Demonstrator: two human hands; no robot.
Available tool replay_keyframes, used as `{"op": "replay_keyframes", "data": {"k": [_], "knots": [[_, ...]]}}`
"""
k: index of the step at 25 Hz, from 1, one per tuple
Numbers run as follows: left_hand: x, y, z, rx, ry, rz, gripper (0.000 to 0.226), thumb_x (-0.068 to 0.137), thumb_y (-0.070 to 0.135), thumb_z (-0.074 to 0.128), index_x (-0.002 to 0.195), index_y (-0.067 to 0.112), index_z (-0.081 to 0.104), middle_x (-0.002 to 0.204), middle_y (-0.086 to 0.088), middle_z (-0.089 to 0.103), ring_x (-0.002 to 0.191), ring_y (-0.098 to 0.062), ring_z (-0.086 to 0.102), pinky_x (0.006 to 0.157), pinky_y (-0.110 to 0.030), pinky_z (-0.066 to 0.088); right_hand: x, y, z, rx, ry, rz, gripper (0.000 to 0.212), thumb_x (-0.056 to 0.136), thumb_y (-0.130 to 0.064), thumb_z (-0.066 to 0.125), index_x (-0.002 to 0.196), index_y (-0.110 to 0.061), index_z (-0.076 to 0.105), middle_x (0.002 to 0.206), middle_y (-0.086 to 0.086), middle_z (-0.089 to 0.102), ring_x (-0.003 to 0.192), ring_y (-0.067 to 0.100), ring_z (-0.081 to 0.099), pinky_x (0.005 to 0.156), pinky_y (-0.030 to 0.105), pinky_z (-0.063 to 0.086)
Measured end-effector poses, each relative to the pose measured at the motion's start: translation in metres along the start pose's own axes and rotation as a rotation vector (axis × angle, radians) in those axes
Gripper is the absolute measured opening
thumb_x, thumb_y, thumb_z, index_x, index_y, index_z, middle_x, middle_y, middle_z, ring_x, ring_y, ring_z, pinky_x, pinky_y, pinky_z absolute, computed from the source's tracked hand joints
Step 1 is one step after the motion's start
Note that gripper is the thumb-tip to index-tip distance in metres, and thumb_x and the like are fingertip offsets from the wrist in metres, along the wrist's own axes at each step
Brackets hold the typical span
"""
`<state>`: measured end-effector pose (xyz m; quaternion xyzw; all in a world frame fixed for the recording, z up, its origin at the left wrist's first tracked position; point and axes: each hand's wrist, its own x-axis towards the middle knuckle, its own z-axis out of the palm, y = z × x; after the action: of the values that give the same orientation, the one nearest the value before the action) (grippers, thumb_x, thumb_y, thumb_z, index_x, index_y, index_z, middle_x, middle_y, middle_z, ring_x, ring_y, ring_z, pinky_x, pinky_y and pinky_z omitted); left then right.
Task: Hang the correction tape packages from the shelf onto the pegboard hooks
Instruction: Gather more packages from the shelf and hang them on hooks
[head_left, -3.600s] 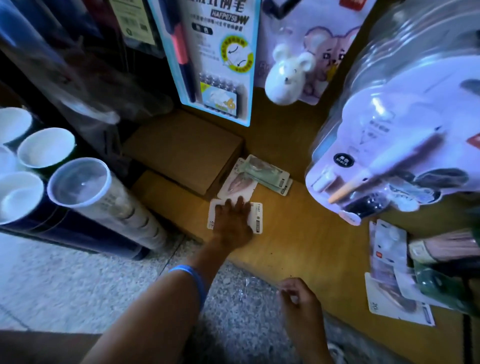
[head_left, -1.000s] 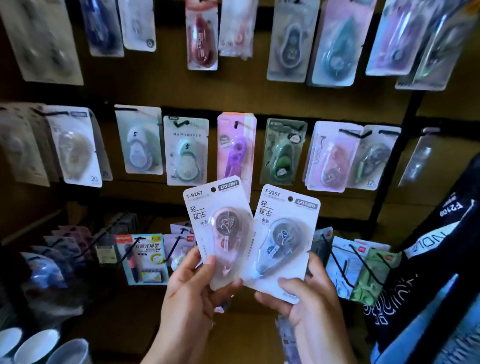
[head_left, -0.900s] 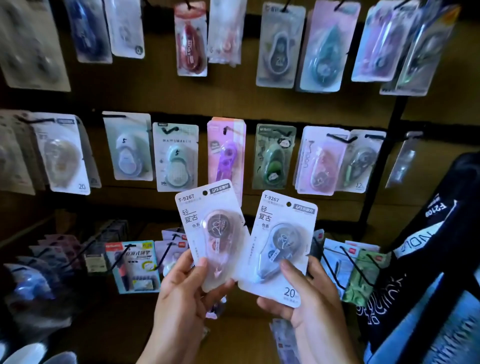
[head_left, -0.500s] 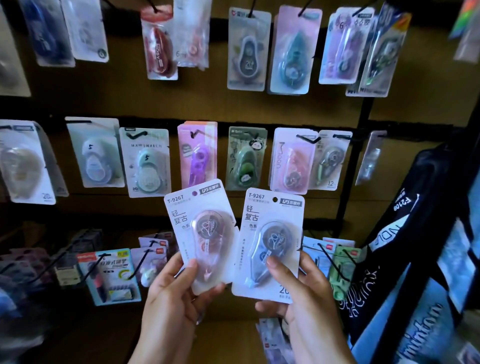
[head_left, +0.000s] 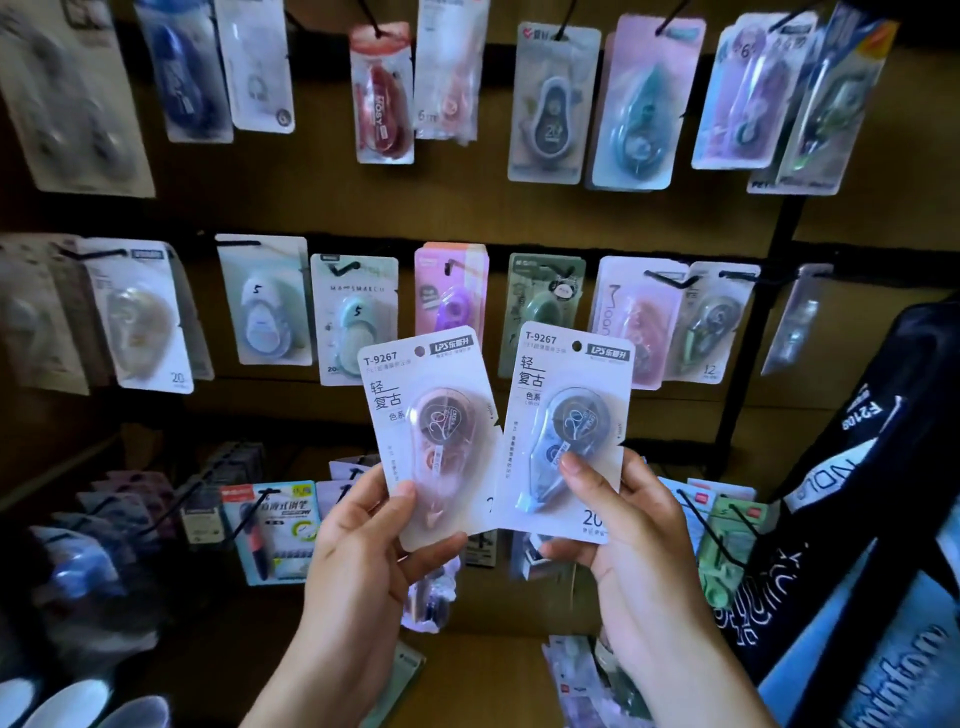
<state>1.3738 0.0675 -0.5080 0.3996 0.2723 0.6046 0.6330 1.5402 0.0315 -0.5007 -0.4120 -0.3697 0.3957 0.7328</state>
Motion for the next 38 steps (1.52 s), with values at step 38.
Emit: {"op": "replay_keyframes", "data": {"k": [38], "knots": [[0.013,-0.034,0.096,0.051,-0.153,-0.049,0.027,0.100,0.005,0.044,0.112,0.012,0.067,0.108,-0.004,0.076,0.088,-0.021,0.075,0.063,-0.032,0.063,0.072,-0.094,-0.111,-0.182,0.451,-0.230,0.013,0.087,-0.025,0.069,0.082,-0.014,0.064,0.077,0.001,0.069,0.062,0.019,0.064,0.037,0.024,0.046]]}}
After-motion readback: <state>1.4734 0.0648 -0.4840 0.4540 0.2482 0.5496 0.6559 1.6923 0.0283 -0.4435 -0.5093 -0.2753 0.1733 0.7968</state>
